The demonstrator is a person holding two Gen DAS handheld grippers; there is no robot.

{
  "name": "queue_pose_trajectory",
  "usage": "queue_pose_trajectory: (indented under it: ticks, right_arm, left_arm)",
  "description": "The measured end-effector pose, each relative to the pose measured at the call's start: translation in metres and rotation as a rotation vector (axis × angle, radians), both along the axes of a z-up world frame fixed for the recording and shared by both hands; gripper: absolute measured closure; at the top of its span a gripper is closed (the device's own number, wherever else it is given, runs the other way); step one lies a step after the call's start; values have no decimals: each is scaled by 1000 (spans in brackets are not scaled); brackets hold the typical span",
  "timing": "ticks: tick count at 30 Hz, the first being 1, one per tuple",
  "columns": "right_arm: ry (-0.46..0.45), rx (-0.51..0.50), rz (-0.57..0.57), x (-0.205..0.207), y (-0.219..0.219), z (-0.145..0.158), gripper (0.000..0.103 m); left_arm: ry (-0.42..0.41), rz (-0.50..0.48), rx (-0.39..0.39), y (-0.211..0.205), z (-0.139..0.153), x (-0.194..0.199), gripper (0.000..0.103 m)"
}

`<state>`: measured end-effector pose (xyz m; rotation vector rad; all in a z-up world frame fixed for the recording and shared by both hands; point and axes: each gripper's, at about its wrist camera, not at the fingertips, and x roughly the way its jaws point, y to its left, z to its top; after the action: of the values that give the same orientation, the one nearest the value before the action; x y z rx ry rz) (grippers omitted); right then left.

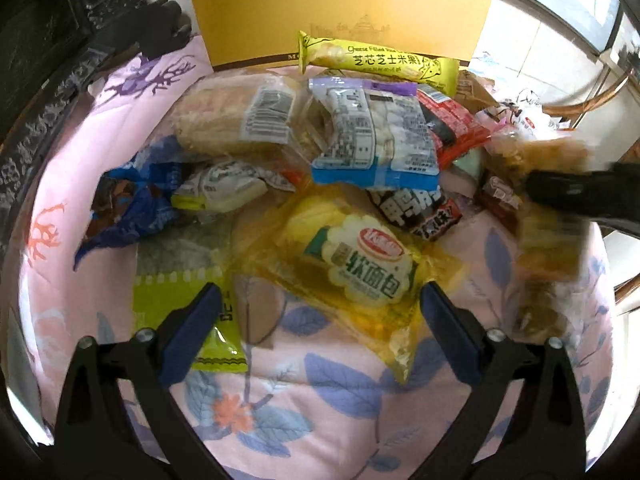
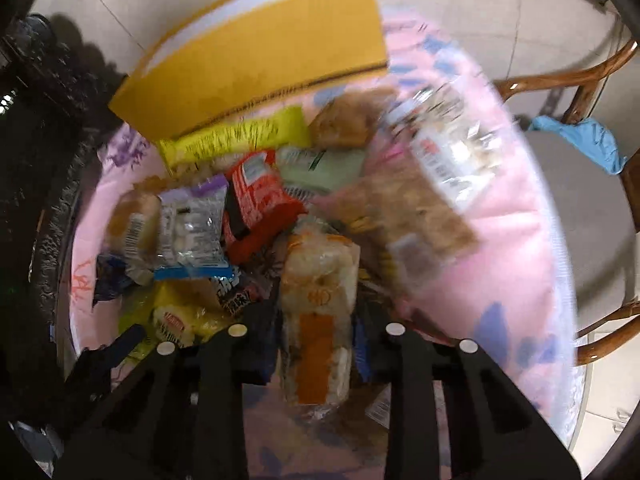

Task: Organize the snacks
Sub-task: 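Grasp clear orange-labelled bread packet with right tool while left grasps yellow soft-bread packet, then carry both packets over the yellow box and open both tools to drop them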

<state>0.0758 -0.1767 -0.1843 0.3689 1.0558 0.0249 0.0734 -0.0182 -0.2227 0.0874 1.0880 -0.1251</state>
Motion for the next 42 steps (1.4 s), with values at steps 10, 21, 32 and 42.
queue_pose_trajectory:
  ticks: [10,21,32,42]
  right_arm:
    - [-137,-8,-153,-41,-63,64,73]
    - [-146,14,-169,-58,-68,63,73]
    - [-175,25,-116,-54,-64,73,73]
    - [-156,4,-114,-55,-67,72,73]
  left_arm:
    - [26,-68,-113,-7,6,3,54]
    - [55,-62,-153,20,18,-4,87]
    - [54,120,-98,4,25,22,2]
    - [113,110,-16,8,-2,35,59]
